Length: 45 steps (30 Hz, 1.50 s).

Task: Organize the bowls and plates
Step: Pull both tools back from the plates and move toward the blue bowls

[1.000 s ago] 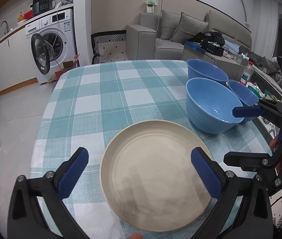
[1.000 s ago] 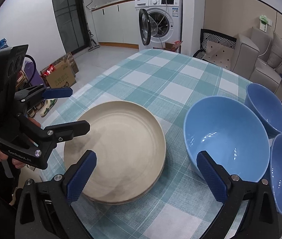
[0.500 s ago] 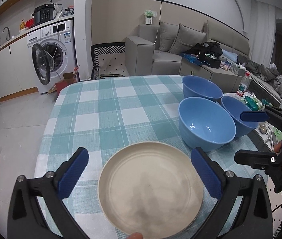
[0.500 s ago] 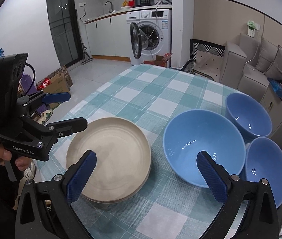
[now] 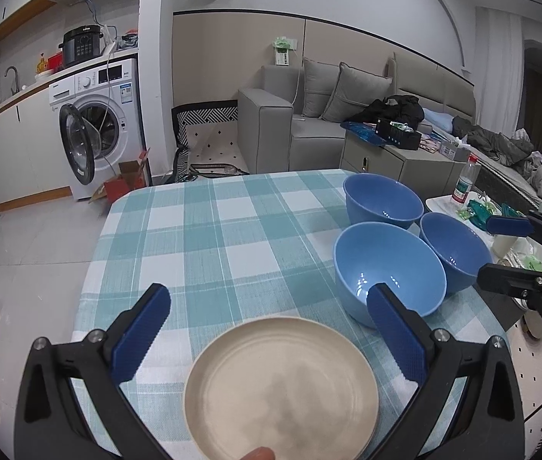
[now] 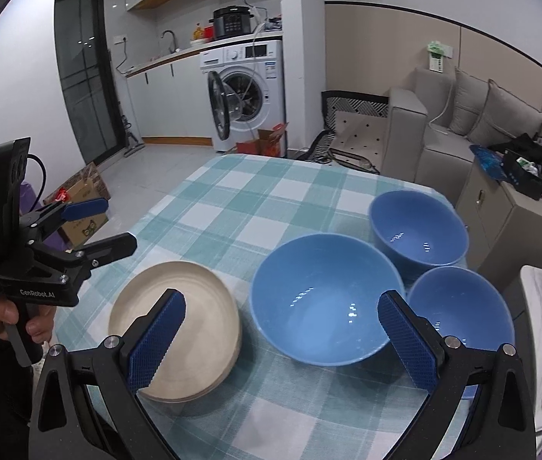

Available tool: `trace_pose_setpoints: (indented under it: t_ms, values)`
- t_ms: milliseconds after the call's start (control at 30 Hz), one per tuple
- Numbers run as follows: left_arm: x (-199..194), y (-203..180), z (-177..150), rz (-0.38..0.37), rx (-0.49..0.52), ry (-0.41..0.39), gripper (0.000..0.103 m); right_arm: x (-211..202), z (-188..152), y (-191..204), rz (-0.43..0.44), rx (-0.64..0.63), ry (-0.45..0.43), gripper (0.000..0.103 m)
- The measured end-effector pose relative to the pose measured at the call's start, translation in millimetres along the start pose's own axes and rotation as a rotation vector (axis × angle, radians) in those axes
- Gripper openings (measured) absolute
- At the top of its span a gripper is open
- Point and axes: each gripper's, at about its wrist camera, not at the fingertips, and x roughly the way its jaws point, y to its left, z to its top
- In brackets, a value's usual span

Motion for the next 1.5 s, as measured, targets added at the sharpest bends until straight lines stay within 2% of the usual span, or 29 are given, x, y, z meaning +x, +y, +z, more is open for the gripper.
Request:
trace_pose_setpoints:
  t_ms: [200, 533, 1067, 1267, 1500]
  values:
    - [6.9, -6.0, 7.4, -0.013, 0.006, -0.011, 0.103, -9.3, 5.1, -13.0, -0.046, 0.023, -0.016, 0.102]
    - [18.7, -13.6, 16.8, -0.021, 0.005, -0.018, 0.103, -10.6, 8.6, -34.8, -0.071, 0.066, -0.028, 0.102]
    - [44.3, -46.9, 43.9, -0.050, 0.040, 0.008, 0.103, -29.6, 12.6, -81.5, -0.124, 0.129, -0.072, 0.102]
    - [60.6, -58.3, 53.0, -0.066, 0.048, 0.026, 0.103, -38.5, 12.6, -105.2, -0.113, 0.166, -0.076, 0.102]
    - [77.1, -66.1, 64.4, -0.081, 0.045, 0.041, 0.103, -41.9, 15.4, -125.0, -0.141, 0.186, -0.070, 0.102]
